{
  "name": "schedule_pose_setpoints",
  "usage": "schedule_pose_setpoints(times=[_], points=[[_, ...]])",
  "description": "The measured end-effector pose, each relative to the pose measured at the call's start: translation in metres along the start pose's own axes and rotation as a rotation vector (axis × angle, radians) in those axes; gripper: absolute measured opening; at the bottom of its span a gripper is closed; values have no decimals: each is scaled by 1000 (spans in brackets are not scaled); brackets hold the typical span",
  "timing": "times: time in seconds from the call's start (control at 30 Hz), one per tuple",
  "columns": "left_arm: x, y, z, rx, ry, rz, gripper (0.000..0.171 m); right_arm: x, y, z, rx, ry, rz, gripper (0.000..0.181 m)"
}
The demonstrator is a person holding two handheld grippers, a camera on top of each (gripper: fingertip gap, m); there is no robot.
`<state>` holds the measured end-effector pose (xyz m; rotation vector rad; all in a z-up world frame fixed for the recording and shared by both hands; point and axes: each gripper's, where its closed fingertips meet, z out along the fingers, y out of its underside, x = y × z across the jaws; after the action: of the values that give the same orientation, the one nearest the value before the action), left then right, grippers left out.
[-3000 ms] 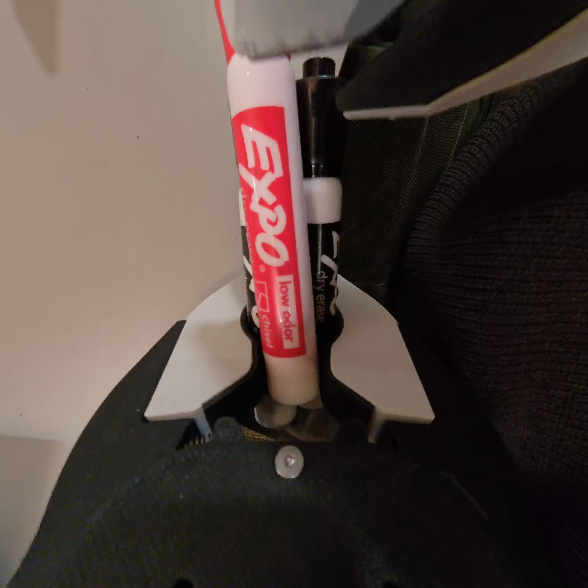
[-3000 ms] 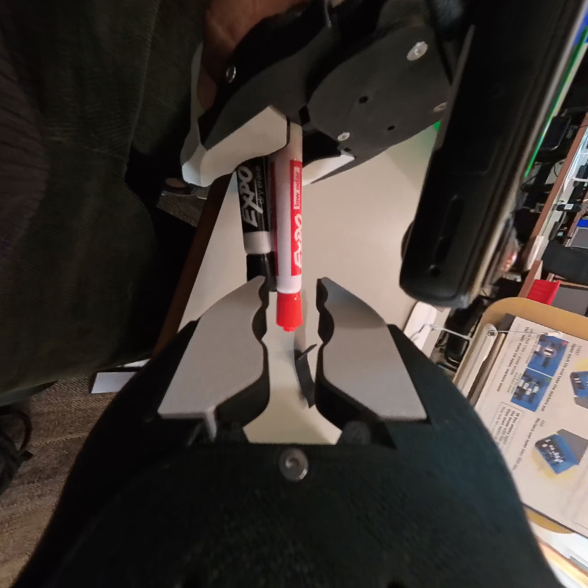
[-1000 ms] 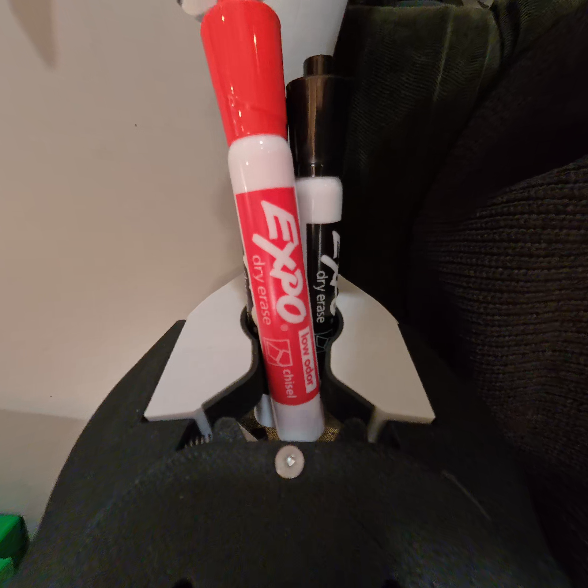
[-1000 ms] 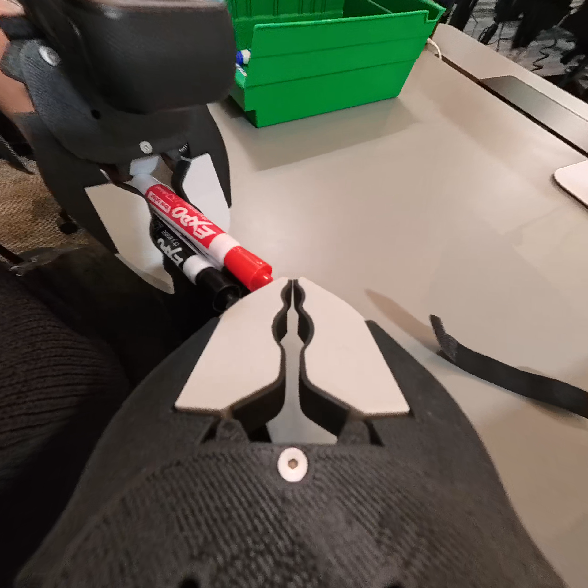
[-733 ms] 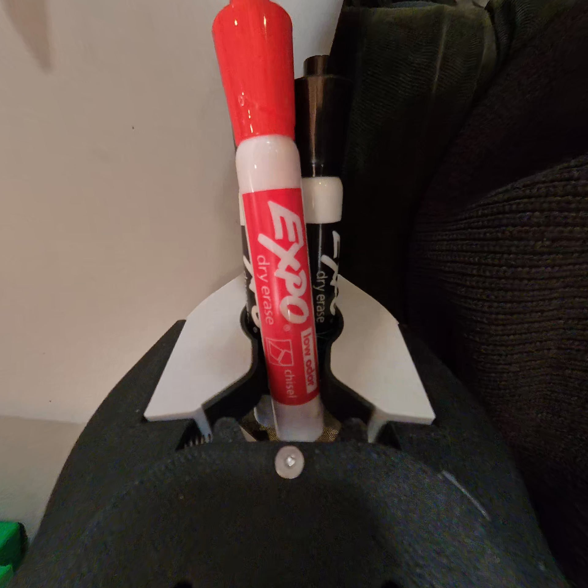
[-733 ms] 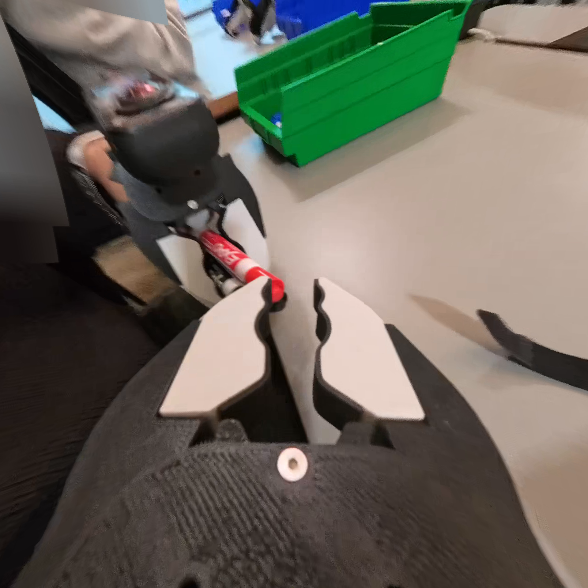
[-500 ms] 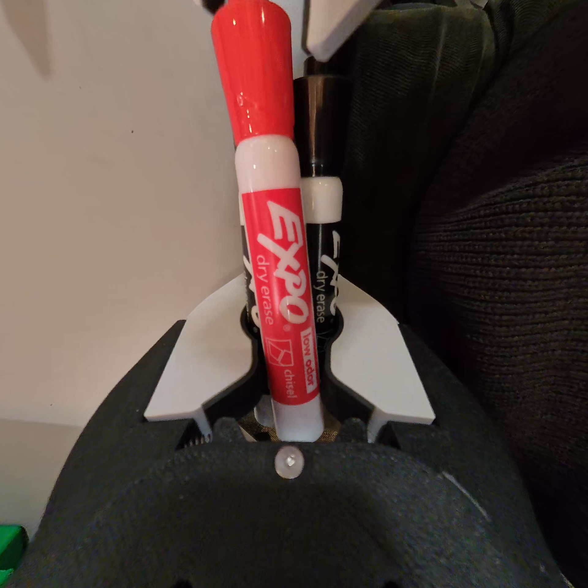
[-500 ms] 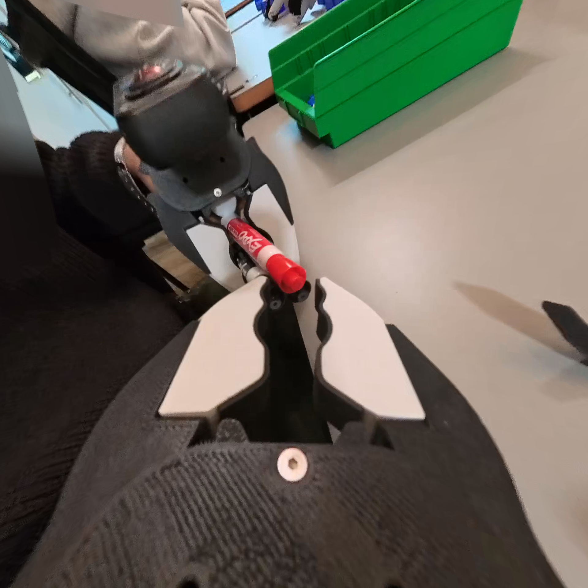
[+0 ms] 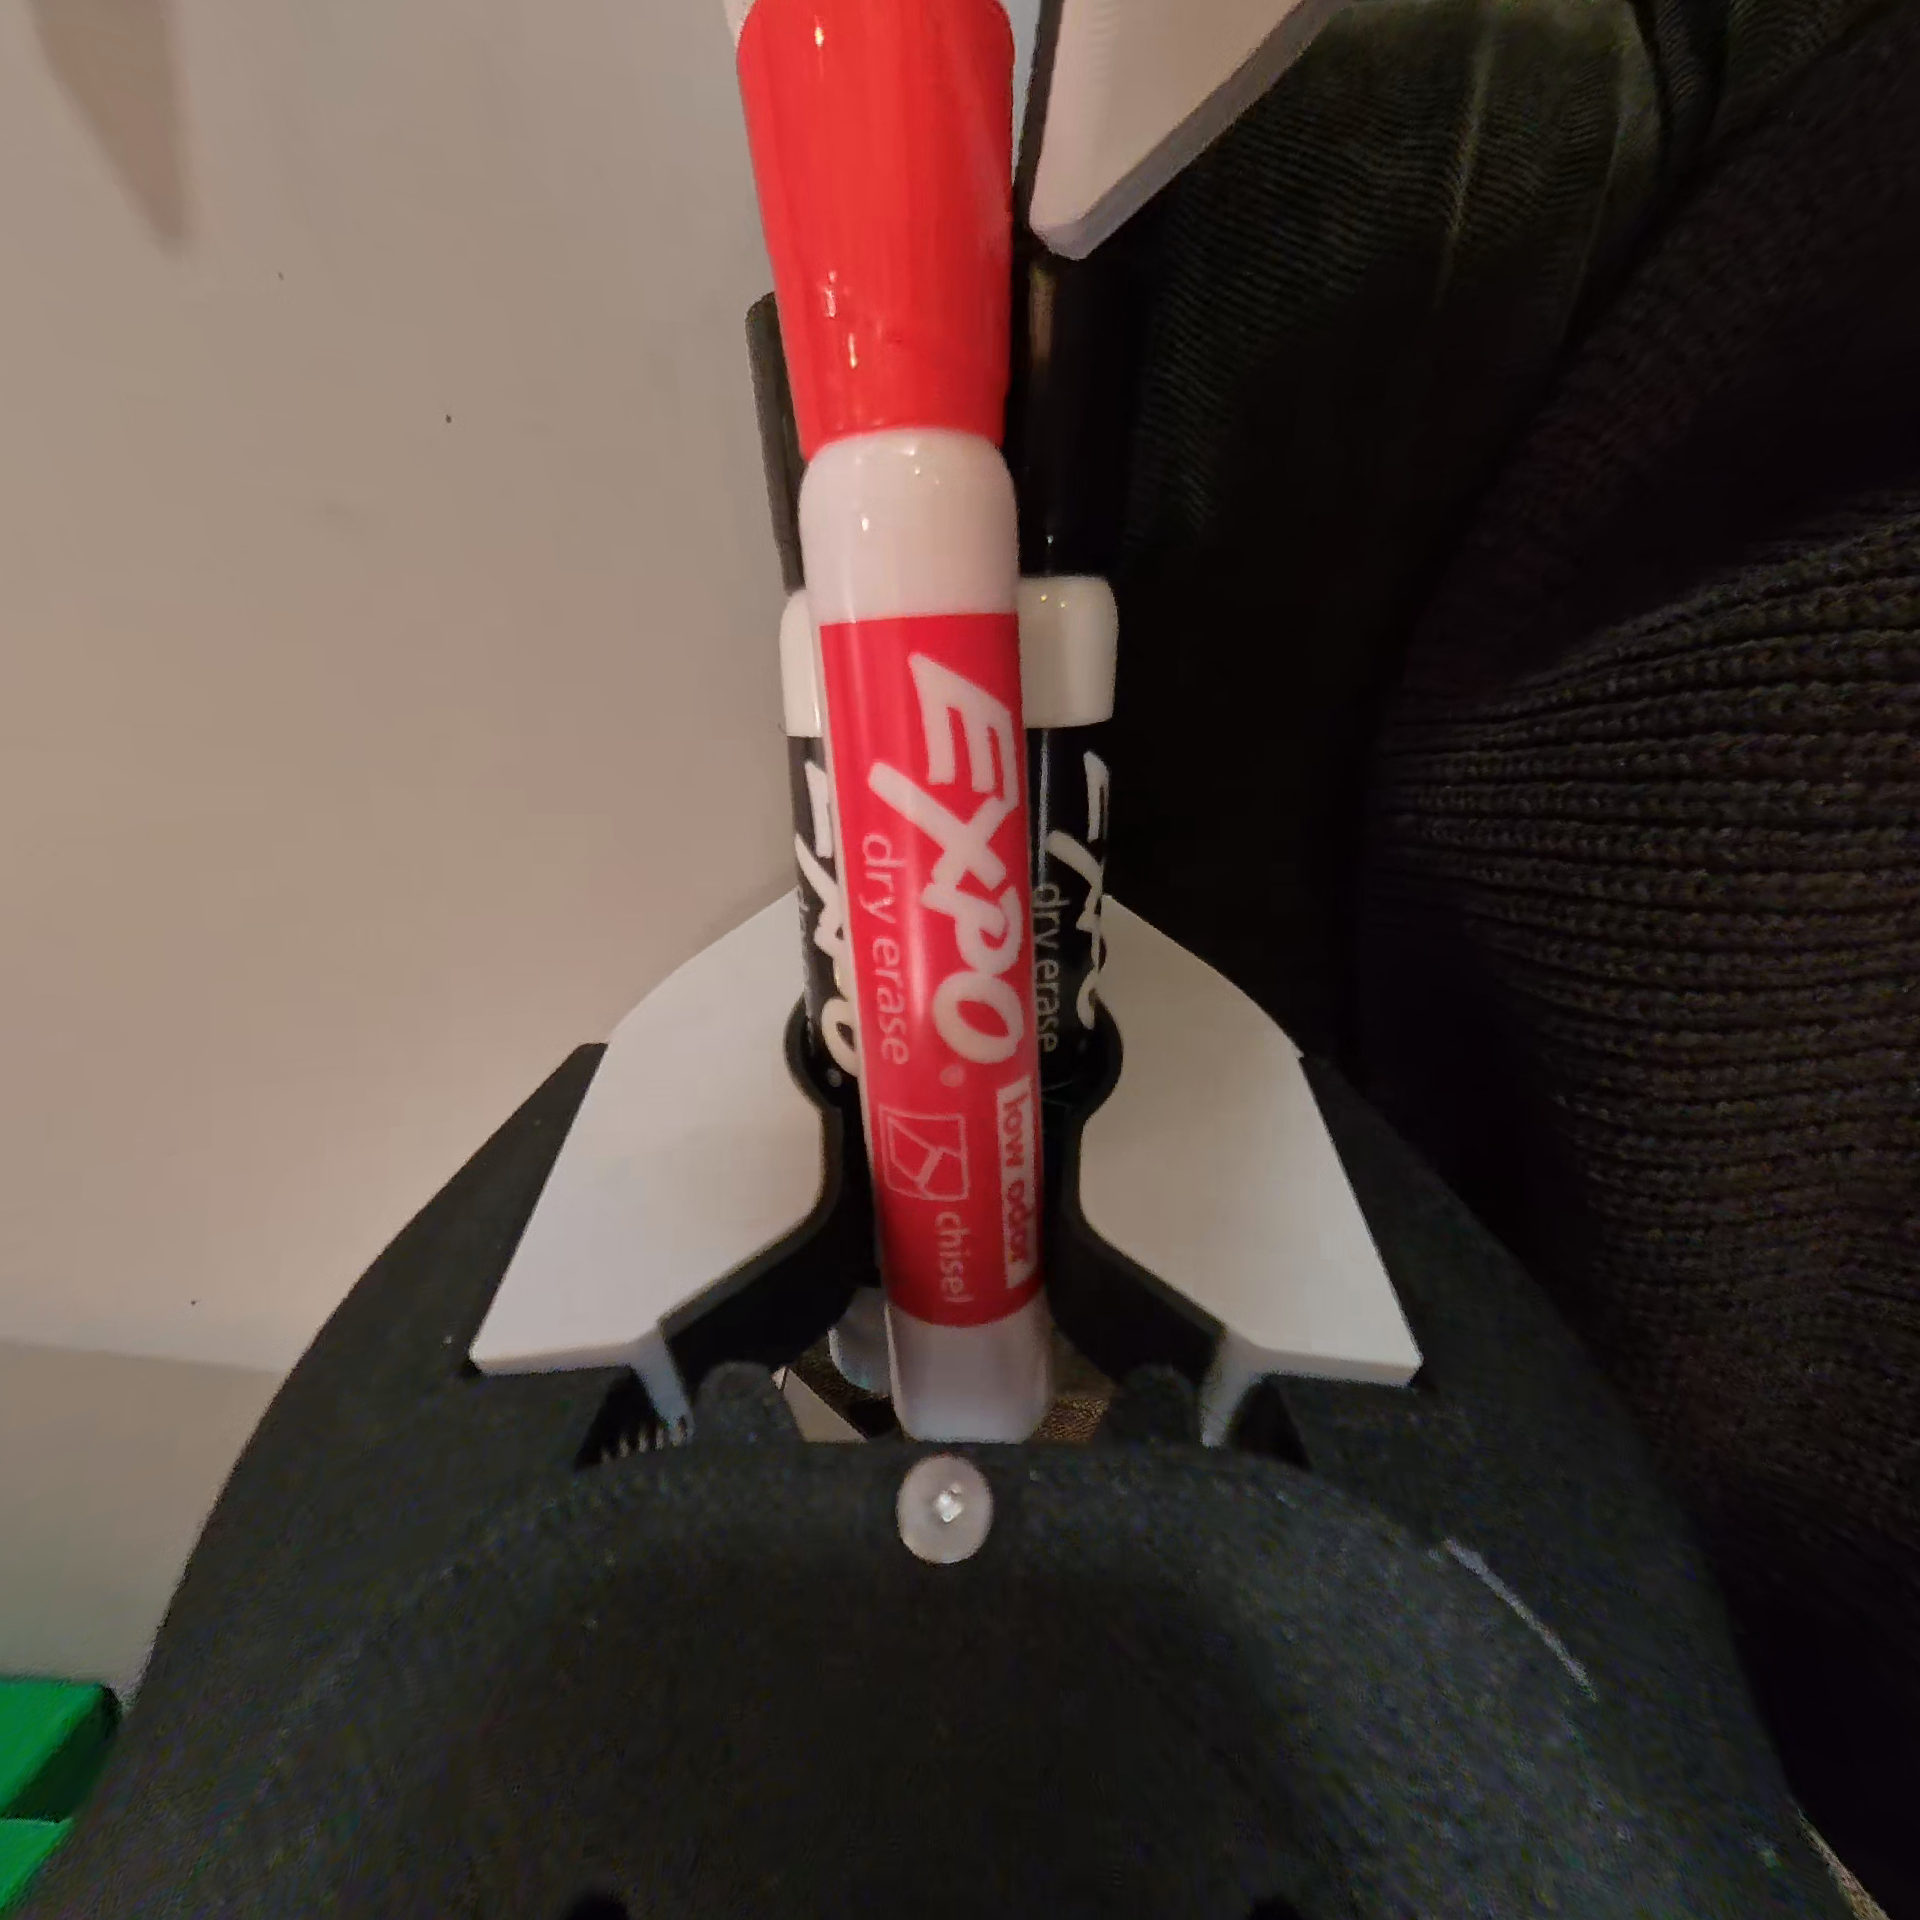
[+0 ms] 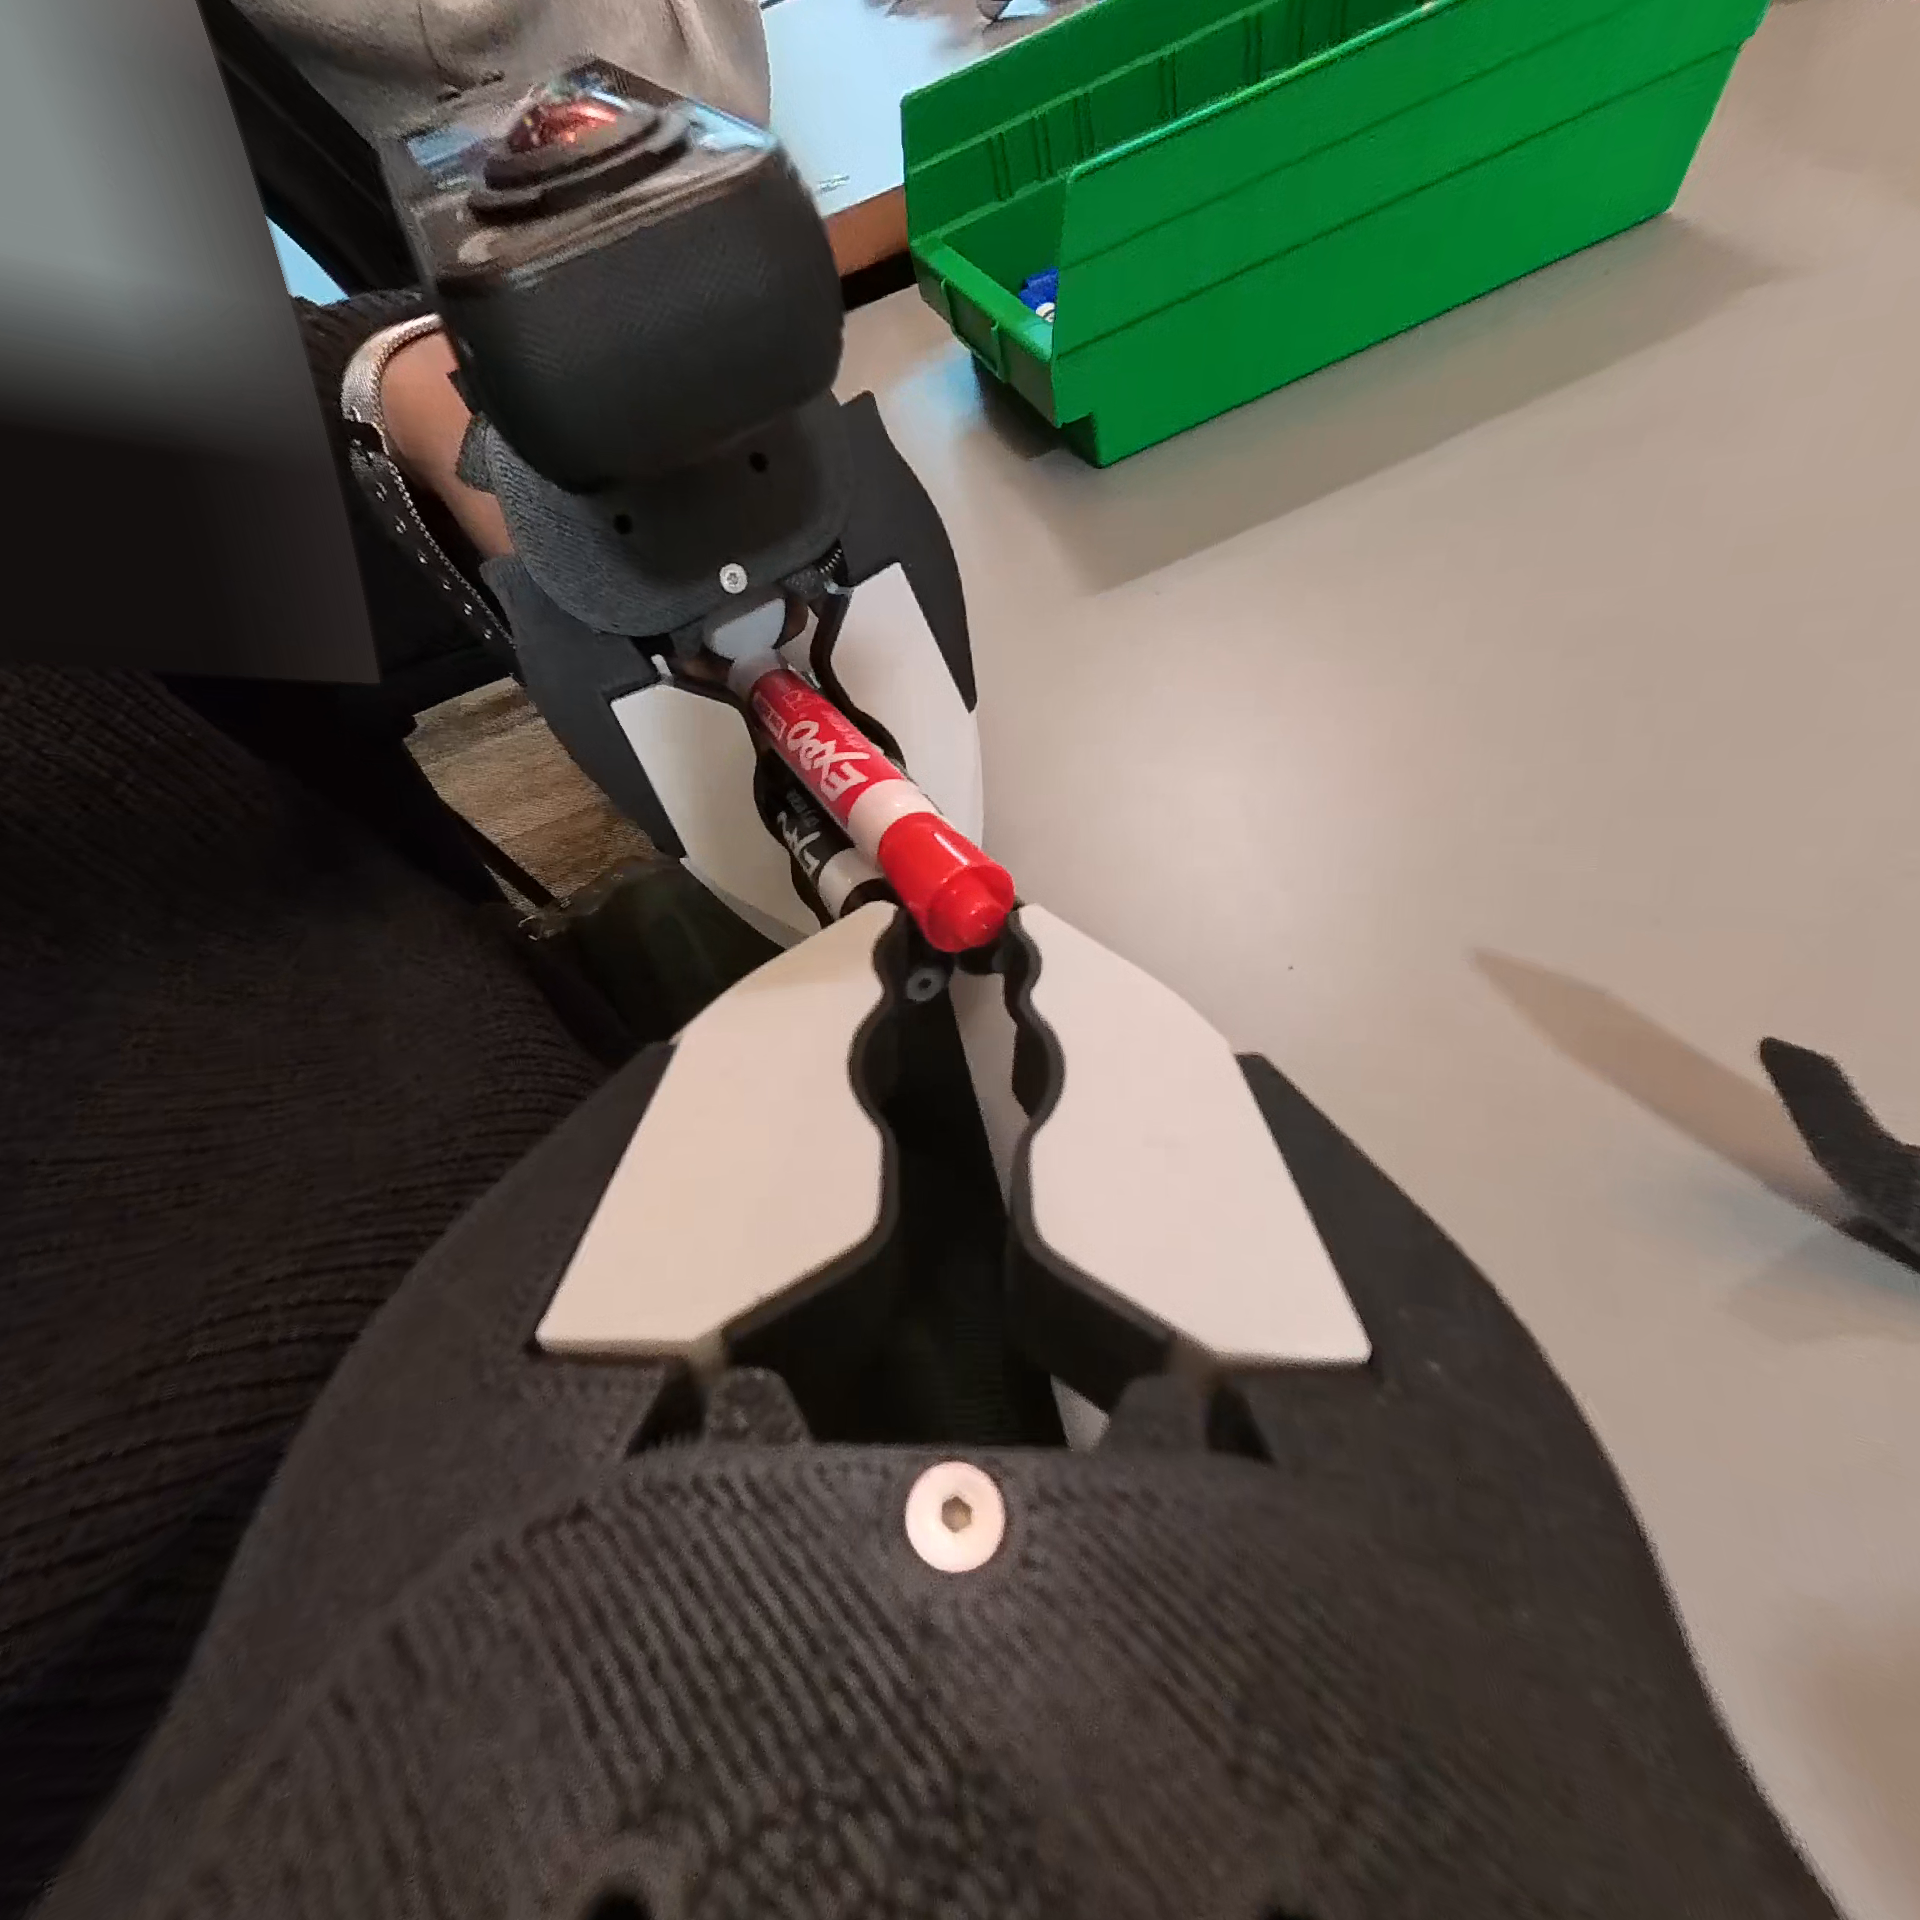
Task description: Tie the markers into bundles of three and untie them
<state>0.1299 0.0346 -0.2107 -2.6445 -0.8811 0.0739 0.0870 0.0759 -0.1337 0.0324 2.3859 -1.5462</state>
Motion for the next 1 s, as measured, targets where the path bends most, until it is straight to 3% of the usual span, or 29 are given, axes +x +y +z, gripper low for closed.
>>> schedule_pose_setpoints(times=[0.83, 1.0], points=[[-1, 0, 0, -4, -3, -8, 43, -2, -5, 0, 17, 47, -95, 18], [0, -1, 0, -6, 7, -18, 43, 3, -2, 1, 7, 70, -90, 26]])
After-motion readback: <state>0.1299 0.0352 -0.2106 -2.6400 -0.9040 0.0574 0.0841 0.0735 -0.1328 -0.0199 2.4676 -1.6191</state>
